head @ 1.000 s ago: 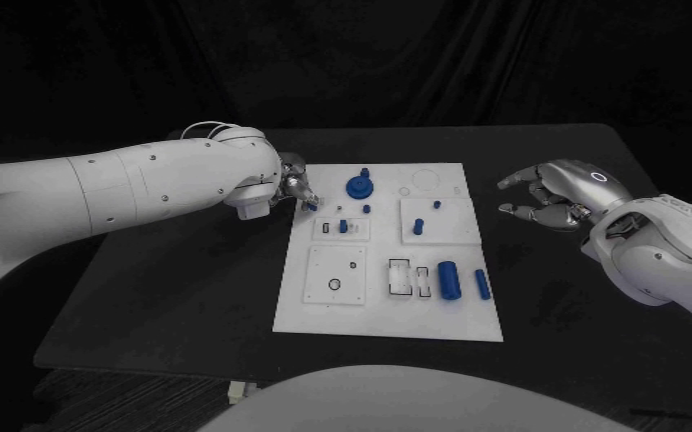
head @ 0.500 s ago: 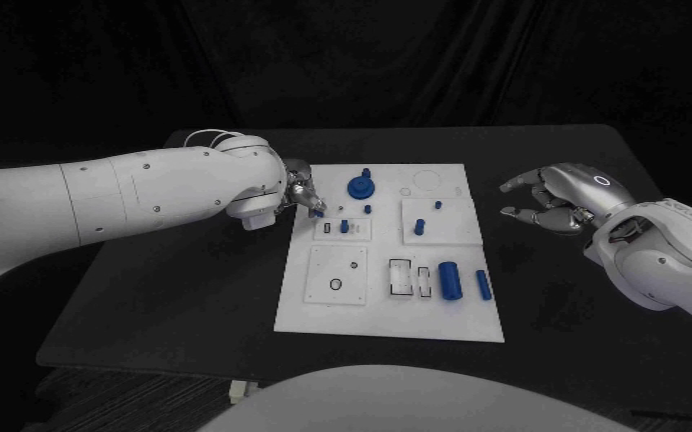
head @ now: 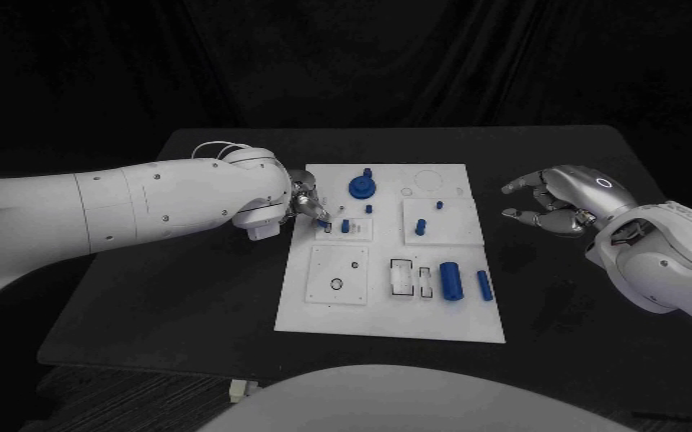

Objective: Assemble the parts on the task board

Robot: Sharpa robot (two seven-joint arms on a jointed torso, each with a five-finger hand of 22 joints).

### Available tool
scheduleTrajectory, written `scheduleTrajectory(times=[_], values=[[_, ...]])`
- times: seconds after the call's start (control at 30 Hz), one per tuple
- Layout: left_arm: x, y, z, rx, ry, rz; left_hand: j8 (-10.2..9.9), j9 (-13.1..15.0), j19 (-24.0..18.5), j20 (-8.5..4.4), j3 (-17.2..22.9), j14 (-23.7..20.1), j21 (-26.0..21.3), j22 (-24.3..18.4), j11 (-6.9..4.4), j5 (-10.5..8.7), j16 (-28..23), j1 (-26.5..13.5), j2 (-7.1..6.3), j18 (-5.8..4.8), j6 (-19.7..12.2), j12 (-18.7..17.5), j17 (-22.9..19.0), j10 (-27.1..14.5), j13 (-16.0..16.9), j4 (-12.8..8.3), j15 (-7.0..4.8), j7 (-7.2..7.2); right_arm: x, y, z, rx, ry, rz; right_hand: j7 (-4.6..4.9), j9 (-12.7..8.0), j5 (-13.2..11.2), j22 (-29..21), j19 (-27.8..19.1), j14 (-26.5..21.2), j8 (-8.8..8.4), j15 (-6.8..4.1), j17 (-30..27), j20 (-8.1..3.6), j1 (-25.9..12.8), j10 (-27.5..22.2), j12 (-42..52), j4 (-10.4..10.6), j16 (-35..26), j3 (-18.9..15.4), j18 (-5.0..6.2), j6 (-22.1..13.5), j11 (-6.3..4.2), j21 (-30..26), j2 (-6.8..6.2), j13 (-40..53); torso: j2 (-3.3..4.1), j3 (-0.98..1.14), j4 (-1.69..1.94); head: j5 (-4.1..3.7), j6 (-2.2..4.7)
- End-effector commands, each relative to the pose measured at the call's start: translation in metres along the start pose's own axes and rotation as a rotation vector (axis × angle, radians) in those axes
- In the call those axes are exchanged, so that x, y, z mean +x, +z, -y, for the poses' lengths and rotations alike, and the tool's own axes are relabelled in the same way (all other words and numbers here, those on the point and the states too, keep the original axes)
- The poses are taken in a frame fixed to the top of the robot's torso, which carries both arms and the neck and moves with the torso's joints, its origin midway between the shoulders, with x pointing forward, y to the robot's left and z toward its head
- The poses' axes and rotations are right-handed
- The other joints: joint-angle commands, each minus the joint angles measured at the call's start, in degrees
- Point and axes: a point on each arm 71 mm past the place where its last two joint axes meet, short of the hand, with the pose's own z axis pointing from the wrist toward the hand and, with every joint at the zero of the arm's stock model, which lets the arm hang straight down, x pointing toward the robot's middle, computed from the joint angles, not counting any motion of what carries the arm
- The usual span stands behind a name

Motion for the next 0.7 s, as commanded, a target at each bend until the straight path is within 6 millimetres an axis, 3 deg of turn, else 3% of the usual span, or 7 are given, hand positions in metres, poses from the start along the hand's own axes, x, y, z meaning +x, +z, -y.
scheduleTrajectory(times=[0.03,0.7], values=[[0.0047,0.0008,0.0026,0.015,-0.001,-0.006,-0.3,-0.1,0.3,0.07,1.2,6.0,0.1,8.2,-0.3,-0.1,0.2,0.2,0.69,-0.29,0.3,0.2,15.1,5.9,15.0,-1.0,-0.23,-0.12,0.0007,-0.0007,0.0009,0.011,-0.001,0.005,0.1,0.0,0.1,10.7,0.1,6.2,0.14,0.35,15.1,0.37,-0.5,6.1,0.1,-0.3,0.1,-0.2,0.2,0.5,0.34,-0.2,-0.1,15.1,-0.05,0.05,-0.06,0.03,-0.01],[0.0115,0.0011,0.0013,0.018,0.014,-0.041,-0.4,-0.2,0.2,0.07,1.3,6.0,-0.1,8.1,-0.28,-0.09,0.2,0.2,0.82,-0.22,0.3,0.2,15.1,5.9,15.0,-1.0,-0.22,-0.09,0.0023,-0.0001,0.0009,0.012,-0.001,0.001,0.1,0.0,0.1,10.7,0.1,6.2,0.14,0.35,15.1,0.37,-0.5,6.1,0.1,-0.3,0.1,-0.2,0.2,0.5,0.34,-0.2,-0.1,15.1,-0.13,0.05,-0.03,0.02,-0.01]])
